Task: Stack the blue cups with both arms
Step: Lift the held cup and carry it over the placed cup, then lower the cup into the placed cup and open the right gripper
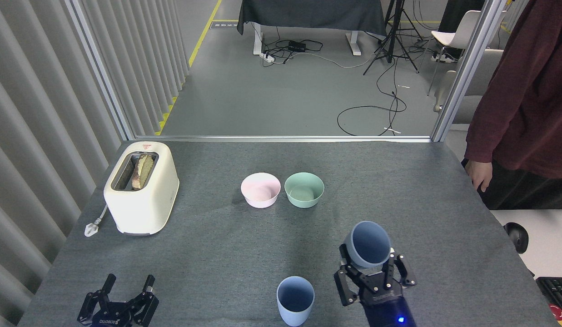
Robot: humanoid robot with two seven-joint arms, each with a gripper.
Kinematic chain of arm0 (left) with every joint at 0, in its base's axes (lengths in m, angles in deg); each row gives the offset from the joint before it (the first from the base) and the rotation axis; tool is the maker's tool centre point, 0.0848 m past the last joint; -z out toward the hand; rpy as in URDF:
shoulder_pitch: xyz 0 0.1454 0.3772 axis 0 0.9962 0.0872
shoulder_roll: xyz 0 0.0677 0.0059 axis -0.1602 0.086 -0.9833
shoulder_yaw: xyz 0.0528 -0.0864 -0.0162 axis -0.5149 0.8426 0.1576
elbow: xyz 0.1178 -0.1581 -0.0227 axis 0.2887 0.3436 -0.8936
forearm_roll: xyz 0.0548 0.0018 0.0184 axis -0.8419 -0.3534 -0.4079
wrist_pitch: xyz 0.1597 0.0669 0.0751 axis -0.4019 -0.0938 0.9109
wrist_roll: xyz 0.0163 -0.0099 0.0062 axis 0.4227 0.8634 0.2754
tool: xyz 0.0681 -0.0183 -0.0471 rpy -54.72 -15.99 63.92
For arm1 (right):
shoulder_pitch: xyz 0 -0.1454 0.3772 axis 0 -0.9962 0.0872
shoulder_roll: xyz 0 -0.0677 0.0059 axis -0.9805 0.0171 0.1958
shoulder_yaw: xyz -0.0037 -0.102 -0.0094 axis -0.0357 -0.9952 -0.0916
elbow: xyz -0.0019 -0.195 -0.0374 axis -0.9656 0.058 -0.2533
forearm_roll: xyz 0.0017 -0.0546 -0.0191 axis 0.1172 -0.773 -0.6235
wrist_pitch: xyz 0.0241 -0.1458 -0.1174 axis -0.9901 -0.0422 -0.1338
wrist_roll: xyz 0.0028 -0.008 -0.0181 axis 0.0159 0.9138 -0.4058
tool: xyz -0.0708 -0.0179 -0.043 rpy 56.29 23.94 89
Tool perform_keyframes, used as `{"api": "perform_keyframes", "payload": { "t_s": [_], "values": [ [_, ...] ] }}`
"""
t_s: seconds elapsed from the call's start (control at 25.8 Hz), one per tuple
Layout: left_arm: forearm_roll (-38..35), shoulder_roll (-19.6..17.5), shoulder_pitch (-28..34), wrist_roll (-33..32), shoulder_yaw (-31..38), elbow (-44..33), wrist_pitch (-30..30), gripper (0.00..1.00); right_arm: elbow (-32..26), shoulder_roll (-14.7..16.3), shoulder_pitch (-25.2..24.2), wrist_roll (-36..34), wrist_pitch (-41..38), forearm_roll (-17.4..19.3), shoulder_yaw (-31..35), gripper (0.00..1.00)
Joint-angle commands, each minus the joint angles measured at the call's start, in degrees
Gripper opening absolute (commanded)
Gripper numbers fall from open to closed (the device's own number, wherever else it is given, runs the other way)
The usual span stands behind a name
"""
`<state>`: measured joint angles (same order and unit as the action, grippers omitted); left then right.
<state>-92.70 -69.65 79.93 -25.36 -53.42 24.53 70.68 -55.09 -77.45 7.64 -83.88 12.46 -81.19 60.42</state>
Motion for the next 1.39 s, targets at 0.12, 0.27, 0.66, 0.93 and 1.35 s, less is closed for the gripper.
{"api": "perform_keyframes", "payload": {
  "t_s": [0.12, 0.27, 0.66, 0.93, 1.35],
  "values": [
    [-0.1, 0.3, 1.6, 0.4, -0.2, -0.2, 0.0, 1.00, -1.4, -5.5, 1.2, 8.9, 0.1, -1.4, -8.6, 0.56],
    [0.0, 0.1, 1.9, 0.6, -0.1, -0.1, 0.0, 1.00, -3.8, -5.7, -0.2, 9.3, -0.6, -1.4, -12.5, 0.56],
    [-0.1, -0.1, 1.9, 0.6, -0.1, -0.3, 0.0, 1.00, -8.5, -4.4, -5.7, 16.3, -3.8, -1.4, -11.7, 0.56],
    [-0.1, -0.2, 2.0, 0.6, -0.1, -0.2, 0.0, 1.00, -8.2, -4.0, -6.8, 18.3, -3.5, -1.4, -10.7, 0.56],
    [0.0, 0.0, 1.9, 0.7, -0.2, 0.4, 0.0, 1.00, -6.8, -3.9, -6.2, 19.5, -3.1, -1.6, -9.1, 0.56]
  ]
}}
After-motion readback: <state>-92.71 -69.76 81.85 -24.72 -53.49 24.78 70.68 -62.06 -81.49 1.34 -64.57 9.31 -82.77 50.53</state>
